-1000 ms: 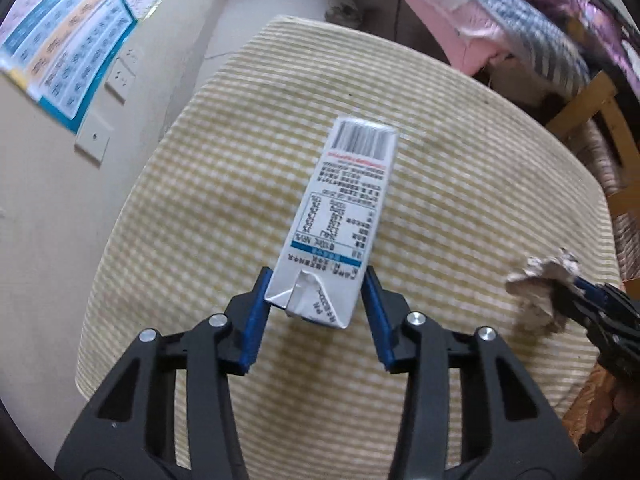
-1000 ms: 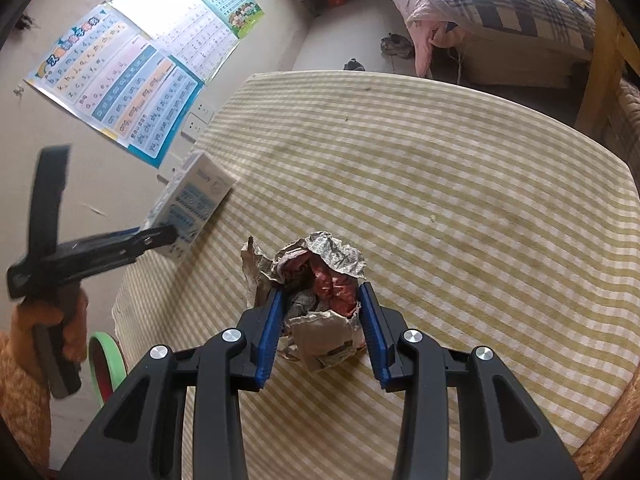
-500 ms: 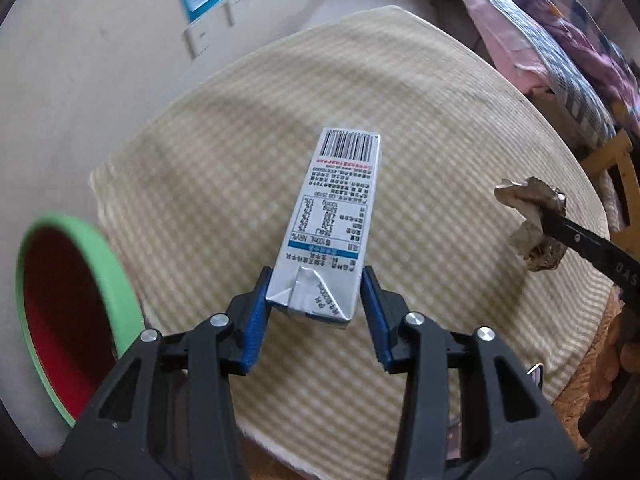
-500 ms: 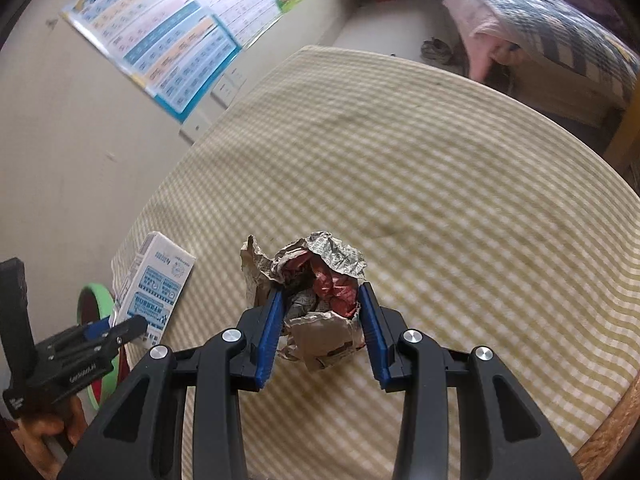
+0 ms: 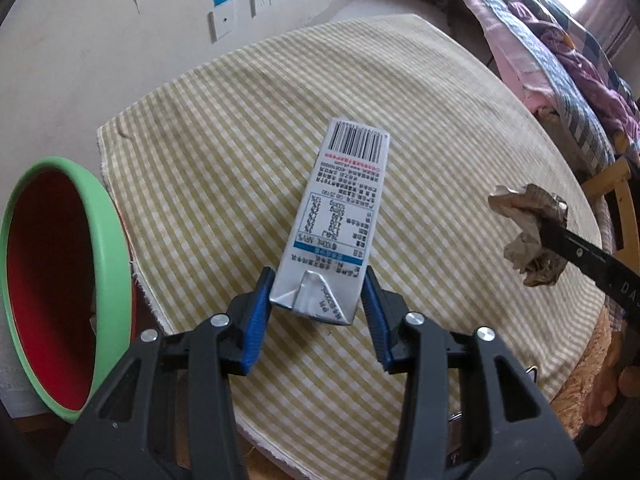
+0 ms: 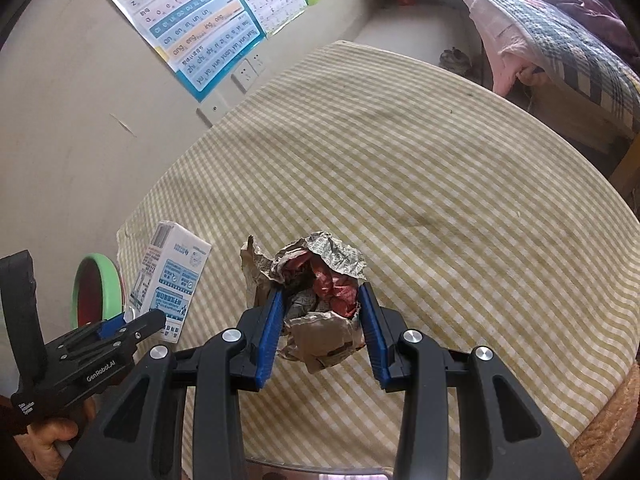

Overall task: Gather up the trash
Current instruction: 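Lift the milk carton with the left gripper while the right holds the paper ball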

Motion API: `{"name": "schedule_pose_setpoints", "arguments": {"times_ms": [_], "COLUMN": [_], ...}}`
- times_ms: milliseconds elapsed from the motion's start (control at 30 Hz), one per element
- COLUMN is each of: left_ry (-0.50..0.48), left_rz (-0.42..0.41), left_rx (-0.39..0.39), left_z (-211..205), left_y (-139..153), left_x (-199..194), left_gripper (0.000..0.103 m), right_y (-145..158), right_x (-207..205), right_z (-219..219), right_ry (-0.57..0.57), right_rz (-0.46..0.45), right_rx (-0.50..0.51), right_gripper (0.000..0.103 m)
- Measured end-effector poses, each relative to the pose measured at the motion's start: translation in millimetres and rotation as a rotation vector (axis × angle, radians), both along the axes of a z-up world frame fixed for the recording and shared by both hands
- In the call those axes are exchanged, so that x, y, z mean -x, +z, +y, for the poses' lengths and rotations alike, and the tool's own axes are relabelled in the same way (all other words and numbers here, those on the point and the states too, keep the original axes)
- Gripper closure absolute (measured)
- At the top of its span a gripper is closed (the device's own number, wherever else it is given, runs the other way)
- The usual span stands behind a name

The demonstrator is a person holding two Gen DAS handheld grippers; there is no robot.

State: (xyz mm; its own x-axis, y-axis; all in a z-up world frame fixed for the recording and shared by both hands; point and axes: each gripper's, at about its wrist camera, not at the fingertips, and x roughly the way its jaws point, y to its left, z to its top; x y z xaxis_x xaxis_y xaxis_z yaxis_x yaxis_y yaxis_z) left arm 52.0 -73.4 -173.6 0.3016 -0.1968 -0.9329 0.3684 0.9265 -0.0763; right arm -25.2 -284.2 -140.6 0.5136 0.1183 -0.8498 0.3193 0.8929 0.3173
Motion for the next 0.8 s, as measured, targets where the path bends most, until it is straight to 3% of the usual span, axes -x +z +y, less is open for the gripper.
{"name": "schedule_pose_setpoints", "arguments": {"times_ms": [300,800], "left_ry": [0.079,0.108], "left_rz": [-0.064,-0.138], "left_rx": [0.044,0.068], "left_z": [29.0,48.7], "left_y": [22.0,46.4], "left_x": [0.4,5.8], "left_gripper": [0.063,0.064], "right_y": [21.3,34.5], "right_x": [-0.9,-9.4], "right_z": [16.1,44.0], "right_ry": [0.041,0.115], "right_rz": [-0.046,-0.064], "right_rx": [0.024,0.052], "right_gripper": [0.066,0.066]}}
